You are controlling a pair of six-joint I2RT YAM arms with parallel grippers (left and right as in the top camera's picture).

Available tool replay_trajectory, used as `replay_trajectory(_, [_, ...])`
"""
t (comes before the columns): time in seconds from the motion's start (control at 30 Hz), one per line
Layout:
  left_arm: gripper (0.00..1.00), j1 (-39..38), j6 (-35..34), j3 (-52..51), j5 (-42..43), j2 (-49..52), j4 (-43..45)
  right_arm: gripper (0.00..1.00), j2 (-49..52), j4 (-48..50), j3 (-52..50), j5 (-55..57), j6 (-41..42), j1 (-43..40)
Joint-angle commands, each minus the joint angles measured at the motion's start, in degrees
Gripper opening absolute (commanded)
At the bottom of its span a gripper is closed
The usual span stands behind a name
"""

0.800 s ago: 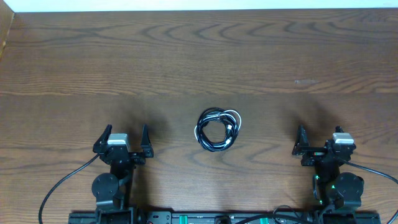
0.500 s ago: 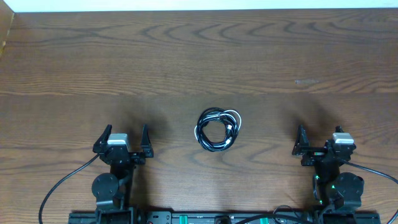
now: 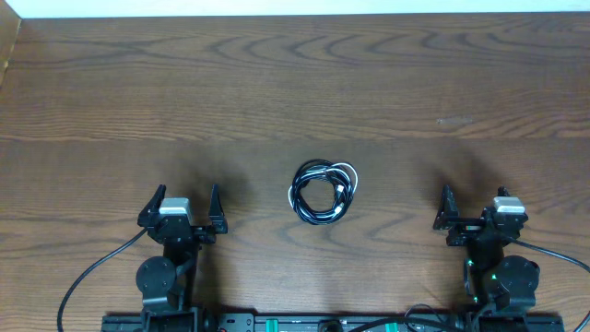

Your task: Untangle cables

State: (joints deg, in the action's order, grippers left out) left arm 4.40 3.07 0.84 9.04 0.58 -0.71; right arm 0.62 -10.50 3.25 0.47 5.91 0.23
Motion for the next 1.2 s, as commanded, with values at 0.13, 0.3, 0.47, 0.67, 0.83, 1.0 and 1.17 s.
replay_trajectory(0.13, [0.99, 0.20, 0.79, -0.61, 0.76, -0.28, -2.51, 0.99, -0.31, -0.04, -0.15, 0.68, 0.70, 0.13])
replay_trajectory(0.3, [0.99, 0.20, 0.79, -0.61, 0.76, -0.28, -2.51, 0.99, -0.31, -0.04, -0.15, 0.68, 0.70, 0.13])
replay_trajectory(0.47, [0.99, 0.20, 0.79, -0.61, 0.76, -0.28, -2.51, 0.99, -0.31, 0.00, -0.15, 0.68, 0.70, 0.13])
replay_trajectory(0.67, [0.99, 0.17, -1.73, -0.59, 1.05, -0.28, -2.08, 0.99, -0.31, 1.22, -0.15, -4.09, 1.86, 0.15])
replay_trajectory(0.83, [0.99, 0.20, -5.99, 5.18, 5.07, 0.50, -4.02, 0.99, -0.09, 7.19, 0.81, -5.35, 2.47, 0.15])
replay_trajectory(1.0, [0.99, 0.17, -5.97, 18.82, 5.90, 8.70, -13.66, 0.99, 4.66, 8.00, 7.17, -5.86, 4.81, 0.15])
replay_trajectory(1.17, [0.99, 0.17, -5.99, 35.95, 12.15, 24.37, -23.23, 0.99, 19.30, 6.86, 22.51, -9.70, 5.95, 0.15])
